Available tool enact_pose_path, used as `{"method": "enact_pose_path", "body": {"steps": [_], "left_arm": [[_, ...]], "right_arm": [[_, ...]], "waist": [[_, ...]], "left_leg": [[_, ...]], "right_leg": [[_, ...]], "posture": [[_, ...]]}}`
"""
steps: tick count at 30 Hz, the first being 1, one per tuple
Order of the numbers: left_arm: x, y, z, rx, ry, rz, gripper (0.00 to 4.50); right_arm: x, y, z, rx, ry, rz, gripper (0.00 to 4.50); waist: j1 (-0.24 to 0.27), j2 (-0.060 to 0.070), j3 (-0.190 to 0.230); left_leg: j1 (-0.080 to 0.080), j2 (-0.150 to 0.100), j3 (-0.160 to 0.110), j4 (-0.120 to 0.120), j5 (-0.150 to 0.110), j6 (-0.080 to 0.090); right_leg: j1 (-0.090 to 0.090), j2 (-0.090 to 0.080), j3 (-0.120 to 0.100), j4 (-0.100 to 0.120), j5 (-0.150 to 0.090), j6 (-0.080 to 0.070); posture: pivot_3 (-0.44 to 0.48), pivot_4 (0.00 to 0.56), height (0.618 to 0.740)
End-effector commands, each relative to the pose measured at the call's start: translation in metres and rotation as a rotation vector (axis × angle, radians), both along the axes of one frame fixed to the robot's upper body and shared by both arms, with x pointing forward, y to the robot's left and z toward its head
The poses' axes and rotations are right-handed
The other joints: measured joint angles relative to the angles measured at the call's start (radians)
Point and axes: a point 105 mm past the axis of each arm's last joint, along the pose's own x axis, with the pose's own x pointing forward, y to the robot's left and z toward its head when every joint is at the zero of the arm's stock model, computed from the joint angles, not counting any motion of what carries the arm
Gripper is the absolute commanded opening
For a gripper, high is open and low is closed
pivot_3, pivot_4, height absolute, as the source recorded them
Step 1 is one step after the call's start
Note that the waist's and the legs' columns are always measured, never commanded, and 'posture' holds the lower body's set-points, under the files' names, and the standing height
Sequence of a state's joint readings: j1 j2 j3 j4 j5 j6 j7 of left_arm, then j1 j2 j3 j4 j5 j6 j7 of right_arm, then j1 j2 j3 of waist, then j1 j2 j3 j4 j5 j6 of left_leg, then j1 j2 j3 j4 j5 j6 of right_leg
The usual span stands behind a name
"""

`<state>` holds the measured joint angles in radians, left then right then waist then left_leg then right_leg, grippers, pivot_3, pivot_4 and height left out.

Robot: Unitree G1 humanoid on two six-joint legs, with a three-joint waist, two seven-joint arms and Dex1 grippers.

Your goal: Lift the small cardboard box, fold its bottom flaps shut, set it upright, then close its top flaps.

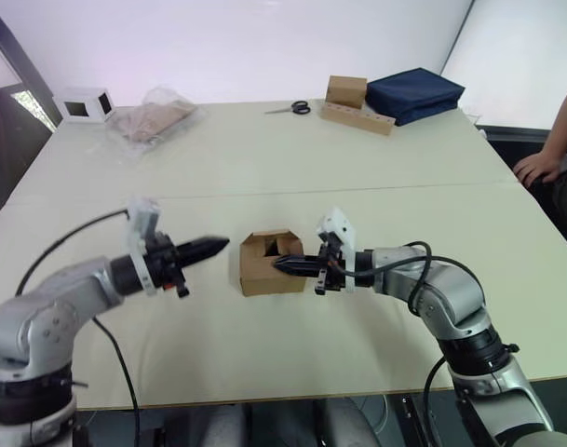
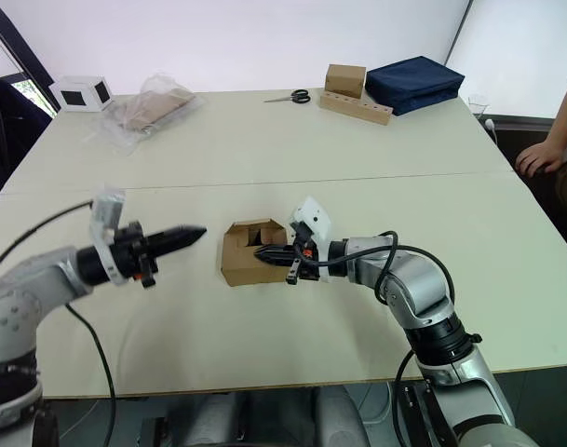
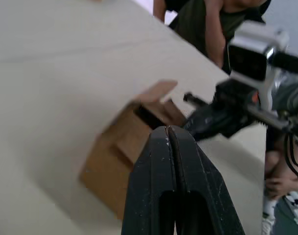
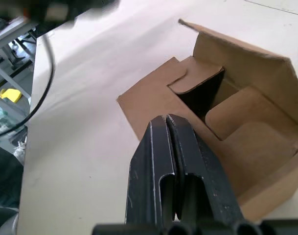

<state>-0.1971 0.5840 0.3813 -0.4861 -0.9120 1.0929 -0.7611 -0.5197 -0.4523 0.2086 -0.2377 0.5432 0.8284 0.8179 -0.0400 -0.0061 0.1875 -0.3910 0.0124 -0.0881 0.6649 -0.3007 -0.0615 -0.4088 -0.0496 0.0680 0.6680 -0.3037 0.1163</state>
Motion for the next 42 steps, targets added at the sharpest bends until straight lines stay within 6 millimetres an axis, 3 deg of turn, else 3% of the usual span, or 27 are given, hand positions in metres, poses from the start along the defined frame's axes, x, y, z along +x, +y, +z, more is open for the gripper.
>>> {"method": "enact_pose_path", "body": {"steps": [1,16,18,22,25,27,35,39,42], "left_arm": [[-0.008,-0.006,0.005,0.026,-0.044,-0.008,0.02],[0.004,-0.028,-0.027,0.136,-0.046,-0.035,0.02],[0.003,-0.03,-0.028,0.118,-0.035,-0.049,0.02],[0.004,-0.032,-0.032,0.107,-0.024,-0.057,0.02],[0.005,-0.033,-0.036,0.101,-0.015,-0.054,0.02],[0.006,-0.032,-0.037,0.095,-0.009,-0.052,0.02],[0.007,-0.029,-0.046,0.101,-0.008,-0.035,0.02],[0.008,-0.029,-0.049,0.098,-0.006,-0.031,0.02],[0.009,-0.028,-0.05,0.097,-0.005,-0.023,0.02]], "right_arm": [[0.004,0.0,0.011,0.014,-0.045,0.004,0.0],[-0.002,0.001,0.011,0.017,-0.048,0.012,0.0],[-0.004,-0.001,0.018,0.032,-0.056,0.019,0.0],[-0.008,-0.003,0.051,0.135,-0.069,0.073,0.0],[0.004,-0.005,0.081,0.252,-0.063,0.039,0.0],[0.014,-0.006,0.089,0.271,-0.061,0.002,0.0],[0.049,0.004,0.06,0.032,-0.061,-0.136,0.0],[0.048,0.009,0.048,-0.043,-0.063,-0.116,0.0],[0.037,0.013,0.046,-0.047,-0.054,-0.05,0.0]], "waist": [[0.002,0.0,0.0],[-0.001,0.0,0.0],[-0.001,0.0,0.0],[-0.001,0.0,0.0],[-0.002,0.0,0.0],[-0.003,0.0,0.0],[-0.004,0.0,0.0],[-0.003,0.0,0.0],[-0.002,0.0,0.0]], "left_leg": [[0.0,0.0,0.0,0.0,0.0,0.0],[0.0,0.0,0.001,-0.001,0.0,0.0],[0.0,0.0,0.001,-0.001,0.0,0.0],[0.0,0.0,0.001,-0.001,0.0,0.0],[0.0,0.0,0.001,-0.001,0.0,0.0],[0.0,0.0,0.001,-0.001,0.0,0.0],[0.0,0.0,0.001,-0.002,0.0,0.0],[0.0,0.0,0.001,-0.002,0.0,0.0],[0.0,0.0,0.001,-0.002,0.0,0.0]], "right_leg": [[0.0,0.0,0.0,0.0,0.0,0.0],[0.0,0.001,0.0,-0.001,0.0,0.0],[0.0,0.001,0.0,-0.001,0.0,0.0],[0.0,0.001,0.0,-0.001,0.0,0.0],[0.0,0.001,0.0,-0.001,0.0,0.0],[0.0,0.001,0.0,-0.001,0.0,0.0],[0.0,0.001,0.0,-0.001,0.0,0.0],[0.0,0.0,0.0,-0.001,0.0,0.0],[0.0,0.0,0.0,-0.001,0.0,0.0]], "posture": [[0.0,0.15,0.74],[0.0,0.15,0.74],[0.0,0.15,0.74],[0.0,0.15,0.74],[0.0,0.15,0.74],[0.0,0.15,0.74],[0.0,0.15,0.74],[0.0,0.15,0.74],[0.0,0.15,0.74]]}}
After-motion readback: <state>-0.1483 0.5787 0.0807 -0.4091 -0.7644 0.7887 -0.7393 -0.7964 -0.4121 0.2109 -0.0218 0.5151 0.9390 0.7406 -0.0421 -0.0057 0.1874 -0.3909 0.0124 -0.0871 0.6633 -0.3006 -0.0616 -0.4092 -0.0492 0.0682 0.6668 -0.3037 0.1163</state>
